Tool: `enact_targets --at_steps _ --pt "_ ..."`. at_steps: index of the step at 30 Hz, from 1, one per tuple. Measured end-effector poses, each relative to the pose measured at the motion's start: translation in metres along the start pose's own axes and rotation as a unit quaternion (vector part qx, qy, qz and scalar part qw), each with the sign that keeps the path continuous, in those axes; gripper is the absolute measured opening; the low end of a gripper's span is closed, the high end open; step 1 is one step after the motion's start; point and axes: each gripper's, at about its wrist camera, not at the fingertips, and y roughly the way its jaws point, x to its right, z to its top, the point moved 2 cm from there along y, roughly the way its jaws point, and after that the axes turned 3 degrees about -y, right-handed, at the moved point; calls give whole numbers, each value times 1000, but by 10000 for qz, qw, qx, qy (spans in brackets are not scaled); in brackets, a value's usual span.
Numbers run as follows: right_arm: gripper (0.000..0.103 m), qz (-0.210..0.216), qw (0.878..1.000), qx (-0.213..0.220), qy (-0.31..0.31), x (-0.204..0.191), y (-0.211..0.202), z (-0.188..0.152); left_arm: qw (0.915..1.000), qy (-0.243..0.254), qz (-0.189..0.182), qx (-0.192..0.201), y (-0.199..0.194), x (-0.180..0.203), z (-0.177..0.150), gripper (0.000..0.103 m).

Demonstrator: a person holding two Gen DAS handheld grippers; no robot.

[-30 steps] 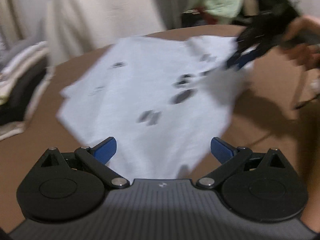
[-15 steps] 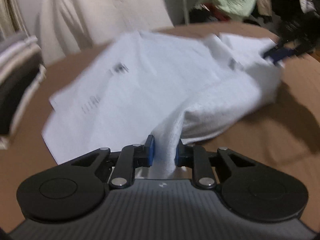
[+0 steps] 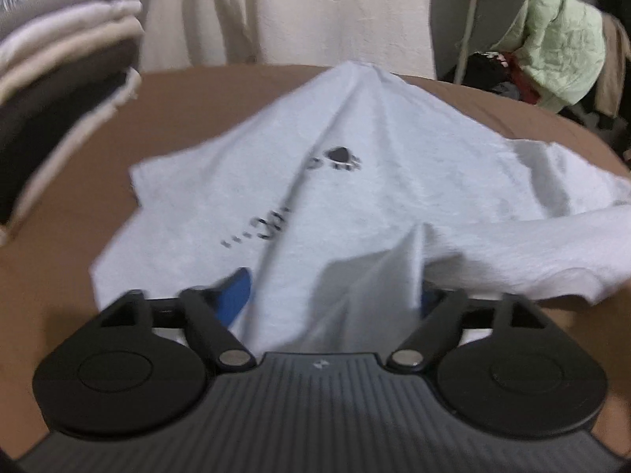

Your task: Fold clothes

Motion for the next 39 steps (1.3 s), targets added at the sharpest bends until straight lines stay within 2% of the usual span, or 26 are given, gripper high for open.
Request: enact_targets --at_steps 1,3,4,6,7,9,11,13,14,15,17,19,22,24,26,27,28,29,30,31,32,33,39 --pt "56 -10 10000 -61 -78 -2 9 2 10000 -47 -12 -13 -4 -1 2 86" --pt "59 -129 9974 -535 -459 -13 36 3 10000 31 -18 58 -12 0 2 86" --pt "61 -395 9921 -876 -802 -21 52 1 9998 150 25 148 -20 2 1 86" --pt "65 -921 9757 -1184 -1599 -41 76 -7 9992 285 49 273 -35 4 -4 84" --pt "67 -1034 9683 -1085 -1999 -51 81 -10 9991 299 12 312 -43 3 -7 84" --pt "63 -1125 9612 -770 -2397 -62 84 -9 9990 277 -126 317 -58 2 -14 84" --pt "42 -1178 9651 -261 -2324 -62 72 2 9988 277 -167 360 -72 -3 -23 84" --pt "35 -1219 9666 249 -2239 -61 60 13 9993 96 -74 361 -80 -13 -33 84" --pt "27 -1086 9702 520 -2101 -58 52 18 9994 -69 -151 313 -84 -16 -36 84" --pt "24 -970 9725 784 -1968 -54 44 24 9990 -226 -267 267 -88 -18 -39 84" --pt "15 -1215 9674 1131 -1912 -43 44 33 9976 -433 -452 291 -98 -17 -44 84" --pt "13 -1463 9630 1254 -1882 -35 54 44 9968 -216 -577 513 -107 -2 -48 84" --pt "12 -1273 9780 1107 -1226 -11 68 54 9957 99 -727 557 -103 22 -51 87" --pt "12 -1227 9815 1068 -1013 -1 70 54 9957 178 -801 442 -96 34 -53 87" --pt "5 -1086 9844 1090 -852 2 66 54 9957 479 -670 428 -86 47 -57 87" --pt "3 -896 9871 1095 -754 1 58 54 9959 685 -479 344 -77 52 -60 87" --pt "3 -706 9893 1099 -656 1 51 54 9967 786 -206 59 -65 53 -61 86" --pt "2 -520 9909 1106 -562 0 44 54 9970 702 54 -325 -52 49 -61 71" --pt "2 -402 9912 1148 -530 -1 37 54 9978 453 119 -466 -48 43 -59 59" --pt "2 -292 9912 1187 -500 -2 30 54 9983 171 133 -537 -47 36 -57 48" --pt "2 -286 9911 1199 -510 -3 26 54 9980 -112 147 -607 -46 29 -55 25" --pt "2 -310 9908 1211 -521 -3 24 53 9979 -194 162 -594 -49 26 -52 18" --pt "3 -391 9921 1113 -435 -1 22 48 9998 -82 176 -79 -96 19 -39 14"
